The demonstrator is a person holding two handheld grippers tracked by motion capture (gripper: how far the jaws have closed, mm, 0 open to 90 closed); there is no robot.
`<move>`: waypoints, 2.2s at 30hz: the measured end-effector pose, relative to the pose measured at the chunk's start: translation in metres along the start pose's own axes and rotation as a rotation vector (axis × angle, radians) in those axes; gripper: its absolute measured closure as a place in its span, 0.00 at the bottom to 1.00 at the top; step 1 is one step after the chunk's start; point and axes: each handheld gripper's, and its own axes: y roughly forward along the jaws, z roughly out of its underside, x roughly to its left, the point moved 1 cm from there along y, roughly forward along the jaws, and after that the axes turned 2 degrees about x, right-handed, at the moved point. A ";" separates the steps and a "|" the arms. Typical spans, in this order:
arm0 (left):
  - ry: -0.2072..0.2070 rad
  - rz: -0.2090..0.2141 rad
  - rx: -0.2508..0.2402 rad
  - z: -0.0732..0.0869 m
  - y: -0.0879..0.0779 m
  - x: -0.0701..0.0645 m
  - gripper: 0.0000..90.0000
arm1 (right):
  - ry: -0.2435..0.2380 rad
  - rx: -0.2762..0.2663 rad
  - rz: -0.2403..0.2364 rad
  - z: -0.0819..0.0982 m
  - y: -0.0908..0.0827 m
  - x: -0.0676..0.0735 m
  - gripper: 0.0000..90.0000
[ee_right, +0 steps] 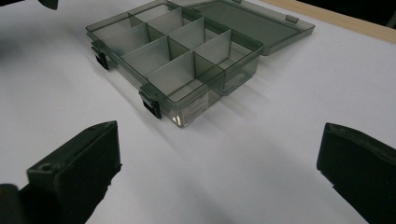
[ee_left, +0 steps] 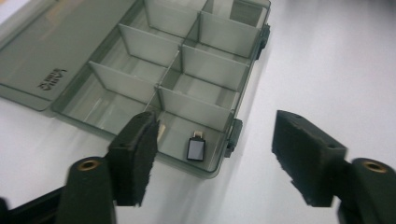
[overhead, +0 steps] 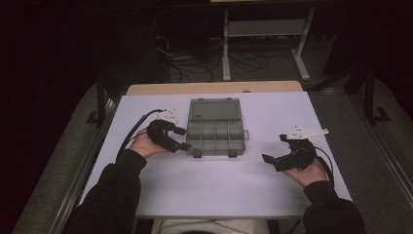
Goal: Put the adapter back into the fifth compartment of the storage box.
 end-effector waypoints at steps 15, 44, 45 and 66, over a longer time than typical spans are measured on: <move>-0.012 -0.057 -0.077 0.004 -0.022 -0.006 0.08 | -0.007 -0.001 -0.008 0.000 0.000 0.001 0.00; -0.073 -0.154 -0.190 0.044 -0.075 -0.010 0.00 | -0.004 0.001 -0.005 0.000 0.000 0.001 0.00; -0.073 -0.154 -0.190 0.044 -0.075 -0.010 0.00 | -0.004 0.001 -0.005 0.000 0.000 0.001 0.00; -0.135 -0.198 -0.248 0.081 -0.092 -0.009 0.00 | 0.004 0.002 -0.006 0.000 0.000 0.000 0.00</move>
